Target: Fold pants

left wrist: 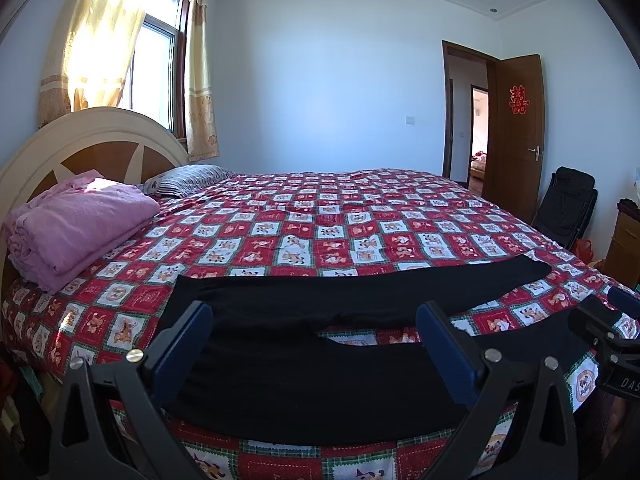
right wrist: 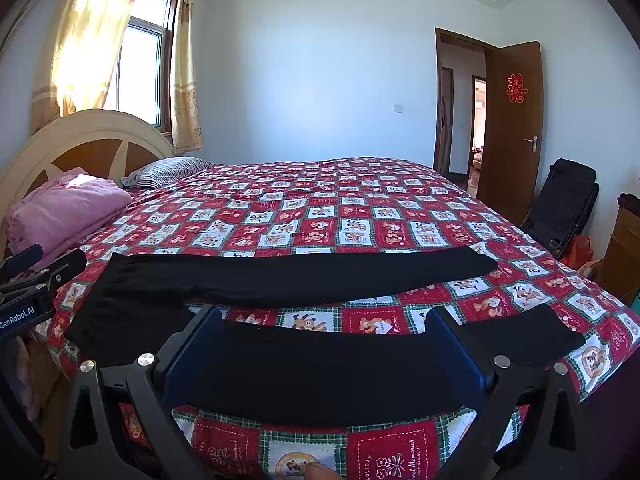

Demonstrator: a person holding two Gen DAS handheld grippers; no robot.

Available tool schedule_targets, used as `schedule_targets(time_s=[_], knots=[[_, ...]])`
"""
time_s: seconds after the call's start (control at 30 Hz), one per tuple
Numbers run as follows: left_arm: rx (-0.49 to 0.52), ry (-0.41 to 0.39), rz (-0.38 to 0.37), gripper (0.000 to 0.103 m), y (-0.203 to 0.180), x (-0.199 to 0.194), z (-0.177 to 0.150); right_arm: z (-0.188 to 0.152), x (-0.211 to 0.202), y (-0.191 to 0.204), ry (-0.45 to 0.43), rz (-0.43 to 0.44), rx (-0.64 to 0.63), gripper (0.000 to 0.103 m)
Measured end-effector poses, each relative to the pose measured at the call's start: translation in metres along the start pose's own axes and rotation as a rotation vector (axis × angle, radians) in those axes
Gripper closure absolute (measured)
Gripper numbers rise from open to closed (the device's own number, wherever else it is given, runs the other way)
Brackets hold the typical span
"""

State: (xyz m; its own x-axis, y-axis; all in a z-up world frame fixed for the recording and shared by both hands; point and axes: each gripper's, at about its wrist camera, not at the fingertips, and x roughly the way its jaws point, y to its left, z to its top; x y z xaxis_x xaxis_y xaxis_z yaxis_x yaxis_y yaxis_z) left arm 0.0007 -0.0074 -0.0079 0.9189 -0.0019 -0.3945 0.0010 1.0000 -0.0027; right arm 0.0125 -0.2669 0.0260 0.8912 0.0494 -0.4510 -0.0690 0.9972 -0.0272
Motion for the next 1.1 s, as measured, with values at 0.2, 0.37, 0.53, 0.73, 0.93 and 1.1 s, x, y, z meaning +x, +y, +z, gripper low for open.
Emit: schedule_targets(time_s=[0.2,0.37,0.53,0.73,0.93,1.1], knots=[[-0.003,0.006,0.000,0.000,0.000,0.001,-0.001,0.001,0.000,0.000,0.003,0.000,0.001,0.001],[-0.009,0.007,0.002,0.000,0.002,0.002,-0.002,0.001,0.001,-0.001,0.003,-0.001,0.001,0.001],[-0.007,0.007,0.001,0.000,0.003,0.002,-0.001,0.001,0.000,-0.001,0.004,0.000,0.002,0.001],[-0.009,0.013,0.001,0.000,0.003,0.003,-0.003,0.000,0.002,-0.002,0.009,-0.001,0.000,0.001],[-0.010,0.016,-0.003,0.000,0.003,0.005,-0.005,-0.001,0.005,-0.002,0.016,-0.005,-0.004,0.001],[-0.021,0.041,-0.015,0.000,0.006,0.015,-0.010,-0.003,0.010,-0.003,0.028,-0.004,-0.003,0.001]])
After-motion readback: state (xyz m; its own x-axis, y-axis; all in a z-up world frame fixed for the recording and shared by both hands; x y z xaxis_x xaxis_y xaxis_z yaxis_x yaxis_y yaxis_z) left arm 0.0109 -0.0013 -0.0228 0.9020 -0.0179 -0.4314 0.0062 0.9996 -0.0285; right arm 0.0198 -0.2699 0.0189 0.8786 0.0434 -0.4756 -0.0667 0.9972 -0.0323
